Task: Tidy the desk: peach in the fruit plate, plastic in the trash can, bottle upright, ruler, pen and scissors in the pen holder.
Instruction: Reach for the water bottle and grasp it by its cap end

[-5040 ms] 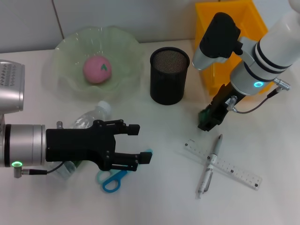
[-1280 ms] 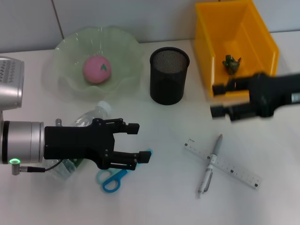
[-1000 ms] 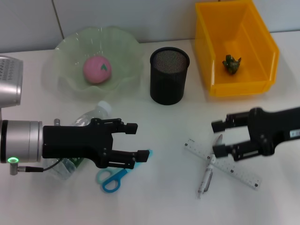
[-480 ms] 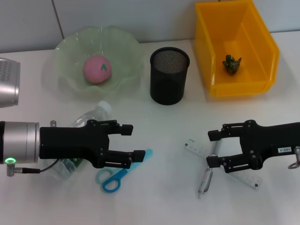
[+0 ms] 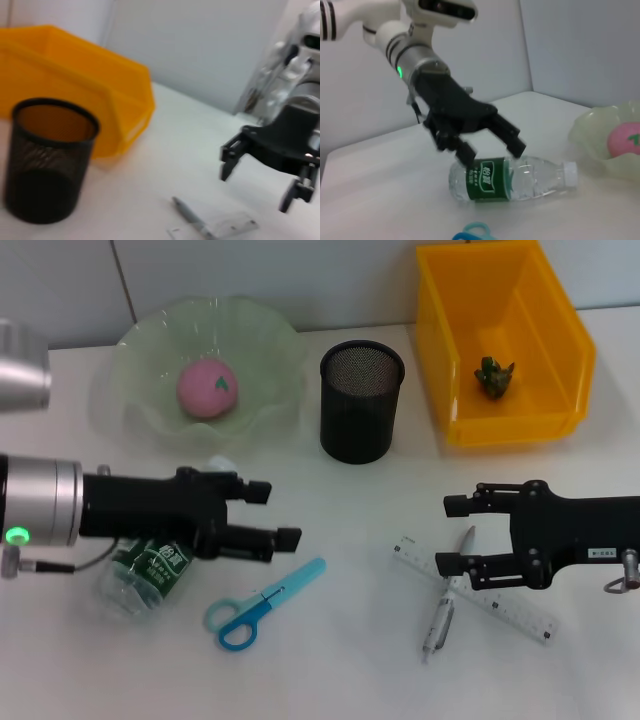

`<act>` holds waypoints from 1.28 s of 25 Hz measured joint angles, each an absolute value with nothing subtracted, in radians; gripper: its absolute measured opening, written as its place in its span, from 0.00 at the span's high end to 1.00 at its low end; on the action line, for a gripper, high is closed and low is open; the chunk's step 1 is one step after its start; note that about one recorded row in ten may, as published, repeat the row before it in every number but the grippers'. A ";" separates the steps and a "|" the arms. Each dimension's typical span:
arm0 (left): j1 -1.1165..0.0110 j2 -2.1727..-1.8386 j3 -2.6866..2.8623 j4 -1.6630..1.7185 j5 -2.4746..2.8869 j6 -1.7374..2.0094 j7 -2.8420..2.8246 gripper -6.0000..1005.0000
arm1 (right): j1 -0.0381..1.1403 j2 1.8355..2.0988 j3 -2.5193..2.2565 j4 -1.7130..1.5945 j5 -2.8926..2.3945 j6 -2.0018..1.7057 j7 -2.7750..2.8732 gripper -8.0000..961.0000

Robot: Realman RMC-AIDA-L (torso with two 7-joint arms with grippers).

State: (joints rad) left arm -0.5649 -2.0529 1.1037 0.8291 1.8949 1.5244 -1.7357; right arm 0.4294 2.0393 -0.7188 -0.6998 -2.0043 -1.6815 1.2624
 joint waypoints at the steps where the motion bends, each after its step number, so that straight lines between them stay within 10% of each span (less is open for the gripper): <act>1: -0.571 -2.056 1.104 0.876 1.924 1.516 -1.799 0.15 | 0.427 2.039 -0.717 -0.701 -2.004 -1.679 1.259 0.21; 22: -1.043 -2.077 1.268 1.013 2.683 1.553 -2.653 0.15 | 0.419 2.037 -0.689 -0.704 -2.002 -1.661 1.242 0.21; 32: -1.085 -2.076 1.259 0.872 2.701 1.450 -2.734 0.15 | 0.419 2.038 -0.689 -0.699 -2.002 -1.662 1.217 0.21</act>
State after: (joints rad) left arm -1.0849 -2.0761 1.2592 0.8722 2.7009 1.4497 -2.7338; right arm 0.4187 2.0382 -0.6886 -0.6991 -2.0017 -1.6617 1.2171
